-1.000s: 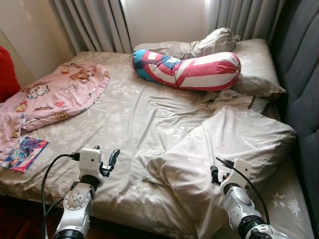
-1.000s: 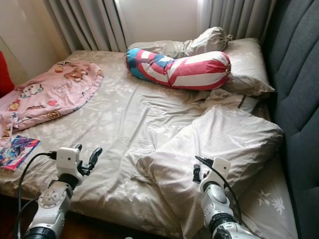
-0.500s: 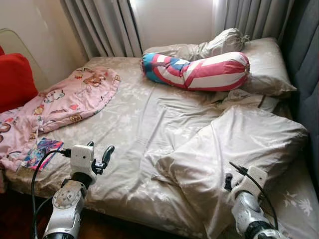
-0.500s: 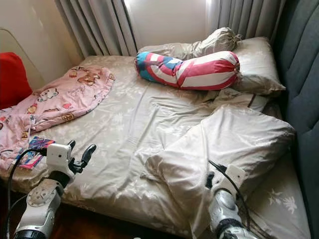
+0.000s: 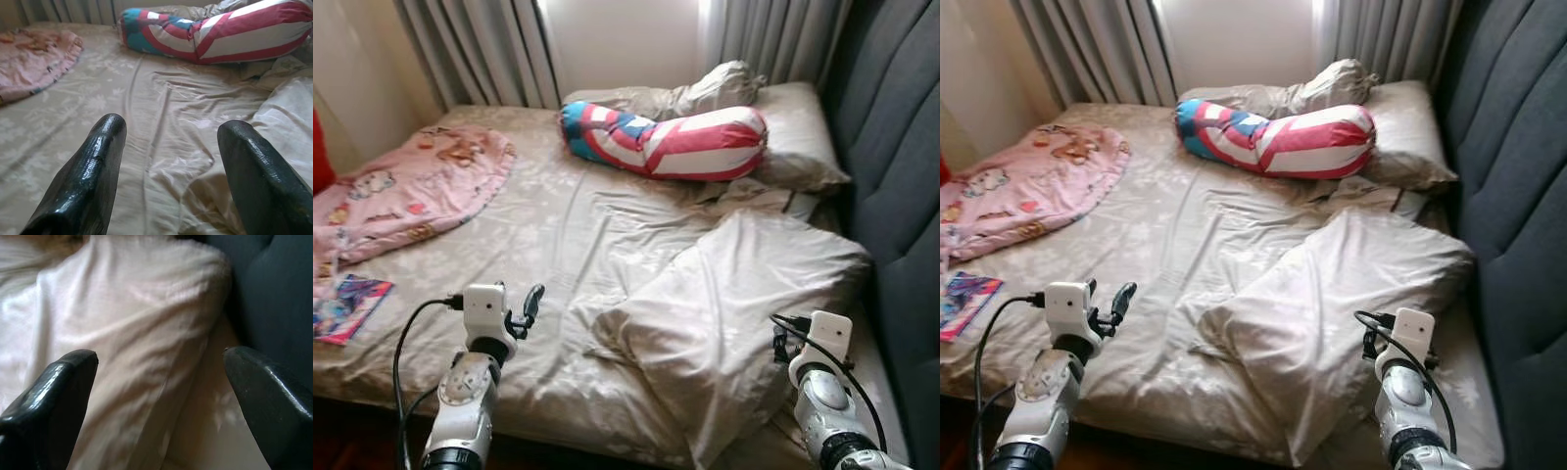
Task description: Clean up the room
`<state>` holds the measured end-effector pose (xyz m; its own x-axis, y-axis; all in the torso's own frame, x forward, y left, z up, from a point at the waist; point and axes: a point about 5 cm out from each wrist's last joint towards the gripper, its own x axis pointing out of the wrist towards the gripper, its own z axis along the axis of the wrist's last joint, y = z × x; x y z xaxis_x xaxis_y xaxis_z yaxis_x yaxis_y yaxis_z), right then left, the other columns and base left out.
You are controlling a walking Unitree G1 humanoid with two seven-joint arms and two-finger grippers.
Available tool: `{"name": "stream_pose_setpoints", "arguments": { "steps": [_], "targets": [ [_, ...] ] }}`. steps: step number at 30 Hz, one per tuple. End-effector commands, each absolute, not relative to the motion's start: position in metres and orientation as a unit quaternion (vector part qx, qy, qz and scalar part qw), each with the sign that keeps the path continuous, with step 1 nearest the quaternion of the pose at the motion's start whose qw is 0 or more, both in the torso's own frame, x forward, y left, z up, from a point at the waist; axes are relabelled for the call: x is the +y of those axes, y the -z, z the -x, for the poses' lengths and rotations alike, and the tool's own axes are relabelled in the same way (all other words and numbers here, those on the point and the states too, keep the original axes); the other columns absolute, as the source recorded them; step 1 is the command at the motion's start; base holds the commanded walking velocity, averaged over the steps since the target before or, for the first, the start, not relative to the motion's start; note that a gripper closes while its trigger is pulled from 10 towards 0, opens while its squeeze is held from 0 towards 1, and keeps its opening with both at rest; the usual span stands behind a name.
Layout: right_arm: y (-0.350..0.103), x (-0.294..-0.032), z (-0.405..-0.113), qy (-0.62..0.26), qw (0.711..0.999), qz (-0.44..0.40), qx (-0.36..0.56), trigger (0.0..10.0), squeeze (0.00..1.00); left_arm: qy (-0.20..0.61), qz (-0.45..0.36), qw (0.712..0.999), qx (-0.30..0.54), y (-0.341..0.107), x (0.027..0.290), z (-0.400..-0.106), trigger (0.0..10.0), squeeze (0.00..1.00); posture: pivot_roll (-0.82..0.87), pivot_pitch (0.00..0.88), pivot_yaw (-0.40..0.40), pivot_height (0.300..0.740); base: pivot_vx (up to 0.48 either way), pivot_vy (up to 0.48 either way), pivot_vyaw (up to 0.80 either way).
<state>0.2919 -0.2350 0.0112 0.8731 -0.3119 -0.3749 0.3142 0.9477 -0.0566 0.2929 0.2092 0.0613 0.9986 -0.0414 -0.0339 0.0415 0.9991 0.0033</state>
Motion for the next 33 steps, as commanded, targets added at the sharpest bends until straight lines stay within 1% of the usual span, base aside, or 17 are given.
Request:
{"name": "stream_pose_setpoints", "arguments": {
  "steps": [1, 4, 7, 9, 10, 12, 15, 17, 19, 20, 23, 24, 26, 27, 30, 31, 33],
  "targets": [
    [-0.023, -0.231, -0.3, 0.137, 0.979, 0.011, 0.151, 10.0, 0.0, 0.0, 0.008, 1.0, 0.023, -0.055, 0.216, -0.288, 10.0, 0.0, 0.06, 0.0, -0.032, 0.726, 0.0, 0.0, 0.0],
    [-0.028, -0.229, -0.301, 0.118, 0.985, 0.012, 0.123, 10.0, 0.0, -0.003, 0.008, 0.999, 0.033, -0.048, 0.215, -0.283, 10.0, 0.0, 0.05, 0.0, -0.042, 0.726, 0.0, 0.0, 0.0],
    [-0.025, -0.225, -0.294, 0.089, 0.989, 0.043, 0.11, 10.0, 0.0, -0.007, 0.009, 0.999, 0.038, -0.043, 0.216, -0.278, 10.0, 0.0, 0.03, 0.0, -0.048, 0.726, 0.0, 0.0, 0.0],
    [-0.026, -0.23, -0.283, 0.088, 0.992, 0.047, 0.08, 10.0, 0.0, -0.009, 0.009, 0.999, 0.037, -0.042, 0.215, -0.277, 10.0, 0.0, 0.03, 0.0, -0.052, 0.726, 0.0, 0.0, 0.0],
    [-0.026, -0.23, -0.283, 0.088, 0.992, 0.047, 0.08, 10.0, 0.0, -0.009, 0.009, 0.999, 0.037, -0.042, 0.215, -0.277, 10.0, 0.0, 0.03, 0.0, -0.052, 0.726, 0.0, 0.0, 0.0],
    [-0.034, -0.237, -0.271, 0.094, 0.994, 0.05, 0.032, 10.0, 0.0, -0.009, 0.008, 0.999, 0.035, -0.042, 0.215, -0.275, 10.0, 0.0, 0.01, 0.0, -0.05, 0.726, 0.0, 0.0, 0.0],
    [-0.038, -0.243, -0.261, 0.101, 0.993, 0.056, 0.011, 10.0, 0.0, -0.007, 0.005, 0.999, 0.035, -0.041, 0.216, -0.273, 10.0, 0.0, 0.0, 0.0, -0.05, 0.726, 0.0, 0.0, 0.0],
    [-0.038, -0.247, -0.247, 0.115, 0.992, 0.049, 0.004, 10.0, 0.0, -0.005, 0.002, 0.999, 0.036, -0.039, 0.216, -0.27, 10.0, 0.0, -0.01, 0.0, -0.05, 0.726, 0.0, 0.0, 0.0],
    [-0.027, -0.248, -0.238, 0.119, 0.991, 0.045, 0.039, 10.0, 0.0, -0.005, 0.001, 0.999, 0.037, -0.038, 0.217, -0.268, 10.0, 0.0, -0.01, 0.0, -0.051, 0.726, 0.0, 0.0, 0.0],
    [-0.013, -0.248, -0.23, 0.126, 0.988, 0.034, 0.079, 10.0, 0.0, -0.005, 0.0, 0.999, 0.037, -0.038, 0.218, -0.267, 10.0, 0.0, -0.01, 0.0, -0.05, 0.726, 0.0, 0.0, 0.0],
    [-0.004, -0.248, -0.226, 0.135, 0.985, 0.021, 0.101, 10.0, 0.0, -0.005, -0.001, 0.999, 0.037, -0.038, 0.218, -0.267, 10.0, 0.0, -0.01, 0.0, -0.05, 0.726, 0.0, 0.0, 0.0],
    [0.009, -0.247, -0.222, 0.156, 0.979, -0.004, 0.135, 10.0, 0.0, -0.005, -0.002, 0.999, 0.036, -0.039, 0.218, -0.266, 10.0, 0.0, 0.02, 0.003, -0.04, 0.726, 0.0, 0.0, 0.0],
    [0.012, -0.246, -0.222, 0.161, 0.977, -0.013, 0.142, 10.0, 0.0, -0.005, -0.002, 0.999, 0.035, -0.039, 0.219, -0.266, 10.0, 0.0, 0.02, 0.003, -0.04, 0.726, 0.0, 0.0, 0.0],
    [0.017, -0.241, -0.229, 0.174, 0.97, -0.038, 0.163, 10.0, 0.0, -0.004, -0.004, 1.0, 0.029, -0.043, 0.219, -0.267, 10.0, 0.0, 0.04, 0.034, -0.02, 0.726, 0.0, 0.0, 0.0],
    [0.02, -0.231, -0.245, 0.169, 0.964, -0.06, 0.196, 10.0, 0.0, 0.001, -0.008, 1.0, 0.022, -0.049, 0.22, -0.268, 10.0, 0.0, 0.06, 0.042, -0.009, 0.726, 0.0, 0.0, 0.0],
    [0.019, -0.229, -0.248, 0.168, 0.964, -0.063, 0.199, 10.0, 0.0, 0.003, -0.01, 1.0, 0.02, -0.05, 0.221, -0.268, 10.0, 0.0, 0.07, 0.066, 0.006, 0.726, 0.0, 0.0, 0.0],
    [0.018, -0.224, -0.254, 0.159, 0.963, -0.068, 0.208, 10.0, 0.0, 0.007, -0.014, 1.0, 0.019, -0.052, 0.222, -0.267, 10.0, 0.0, 0.08, 0.067, 0.014, 0.726, 0.0, 0.0, 0.0]
  ]
}}
